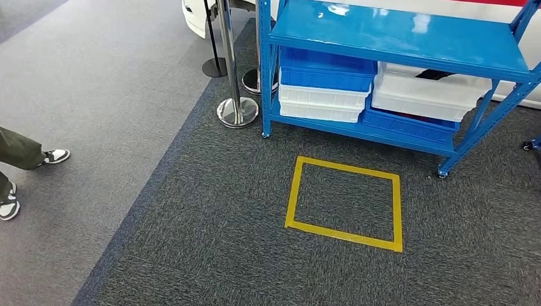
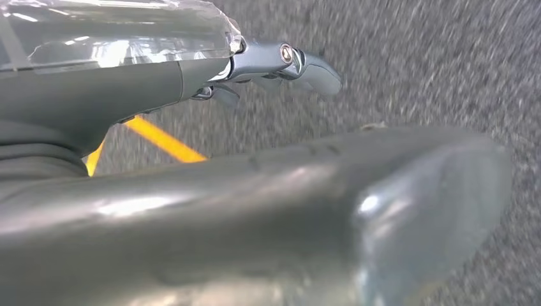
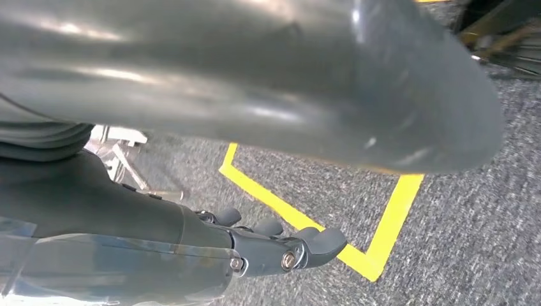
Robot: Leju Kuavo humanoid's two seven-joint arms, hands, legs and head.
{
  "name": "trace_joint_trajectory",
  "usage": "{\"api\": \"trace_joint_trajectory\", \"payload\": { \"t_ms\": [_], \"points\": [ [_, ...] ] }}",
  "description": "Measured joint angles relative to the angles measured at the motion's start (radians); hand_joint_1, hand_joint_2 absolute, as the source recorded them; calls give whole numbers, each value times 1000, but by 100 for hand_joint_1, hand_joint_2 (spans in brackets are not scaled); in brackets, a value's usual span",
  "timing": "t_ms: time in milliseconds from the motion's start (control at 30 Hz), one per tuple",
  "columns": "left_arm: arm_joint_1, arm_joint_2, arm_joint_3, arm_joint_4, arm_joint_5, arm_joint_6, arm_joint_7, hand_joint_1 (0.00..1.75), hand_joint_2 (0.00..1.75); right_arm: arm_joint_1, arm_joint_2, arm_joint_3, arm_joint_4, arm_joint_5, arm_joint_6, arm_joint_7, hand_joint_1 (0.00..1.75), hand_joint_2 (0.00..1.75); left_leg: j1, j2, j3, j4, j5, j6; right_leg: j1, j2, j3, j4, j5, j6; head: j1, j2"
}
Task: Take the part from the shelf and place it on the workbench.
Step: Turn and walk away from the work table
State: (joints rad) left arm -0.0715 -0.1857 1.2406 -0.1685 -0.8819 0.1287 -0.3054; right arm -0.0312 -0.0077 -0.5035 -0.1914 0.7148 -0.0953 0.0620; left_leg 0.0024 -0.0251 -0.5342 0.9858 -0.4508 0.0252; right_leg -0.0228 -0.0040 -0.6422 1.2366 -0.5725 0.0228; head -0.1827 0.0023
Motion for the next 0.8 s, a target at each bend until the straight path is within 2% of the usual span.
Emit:
{"api": "trace_joint_trajectory", "payload": {
  "t_ms": [33,100,167,267,333,400,433,467,500,567,600,633,667,733,800],
  "points": [
    [-5,-4,1,1,0,-5,0,0,0,0,1,0,0,2,-2,0,0,0,1,-5,0,7,-5,-4,-4,2,27,-63,39,3,0,0],
    [-13,-9,1,4,-9,-10,-2,0,0,-1,6,-1,2,-2,-6,-3,0,0,-1,-12,-7,25,-18,-18,-6,12,70,-165,81,0,0,0],
    [-16,-9,1,6,-18,-13,-6,0,0,-1,11,-4,3,-9,-9,-12,0,0,-3,-15,-12,35,-27,-30,-1,18,78,-186,76,-13,-1,0],
    [-15,-9,1,8,-18,-13,-11,0,0,1,20,-6,3,-14,-13,-30,0,0,1,-11,-12,50,-42,-45,-1,12,83,-190,75,-34,-1,0],
    [-15,-9,1,9,-18,-13,-12,0,0,3,24,-6,3,-14,-15,-37,0,0,3,4,-49,130,-85,-55,-3,5,87,-192,72,-44,-1,0],
    [-15,-9,1,10,-18,-13,-12,0,0,6,26,-7,3,-15,-16,-39,0,0,4,14,-125,269,-140,-61,-1,-1,90,-192,67,-50,-1,0],
    [-14,-9,1,10,-19,-12,-12,0,0,7,27,-7,4,-18,-12,-41,0,0,5,16,-156,317,-148,-62,1,-3,92,-192,64,-51,-1,0],
    [-13,-9,1,11,-20,-11,-12,0,0,8,28,-9,4,-24,-7,-43,0,0,5,16,-170,332,-137,-60,2,-2,97,-192,61,-50,-1,0],
    [-12,-9,1,12,-23,-9,-12,0,0,8,30,-14,5,-34,1,-45,0,0,4,16,-164,305,-106,-57,3,1,103,-192,56,-49,-1,0],
    [-10,-8,1,13,-29,-3,-11,0,0,7,37,-26,6,-55,15,-48,0,0,2,2,-111,172,-24,-43,3,10,116,-193,48,-46,-1,0],
    [-9,-7,2,14,-31,0,-11,0,0,4,42,-33,7,-62,19,-47,0,0,0,-10,-84,110,1,-33,2,15,119,-194,44,-43,-1,0],
    [-9,-6,2,14,-31,3,-10,0,0,2,47,-39,8,-68,20,-44,0,0,-4,-20,-65,68,11,-25,-1,21,120,-197,43,-38,-1,0],
    [-8,-5,2,14,-30,6,-10,0,0,0,52,-44,9,-72,21,-38,0,0,-7,-27,-58,47,9,-17,-4,27,120,-197,45,-31,-1,0],
    [-8,-6,3,15,-31,10,-8,0,0,-1,58,-54,10,-78,13,-20,0,0,-9,-16,-41,21,5,-8,-5,36,124,-194,57,-14,-2,0],
    [-8,-8,4,16,-32,12,-6,0,0,2,62,-62,11,-82,-5,1,0,0,-5,-4,-10,-4,6,1,-2,30,121,-166,48,-5,-1,0]
  ]
}}
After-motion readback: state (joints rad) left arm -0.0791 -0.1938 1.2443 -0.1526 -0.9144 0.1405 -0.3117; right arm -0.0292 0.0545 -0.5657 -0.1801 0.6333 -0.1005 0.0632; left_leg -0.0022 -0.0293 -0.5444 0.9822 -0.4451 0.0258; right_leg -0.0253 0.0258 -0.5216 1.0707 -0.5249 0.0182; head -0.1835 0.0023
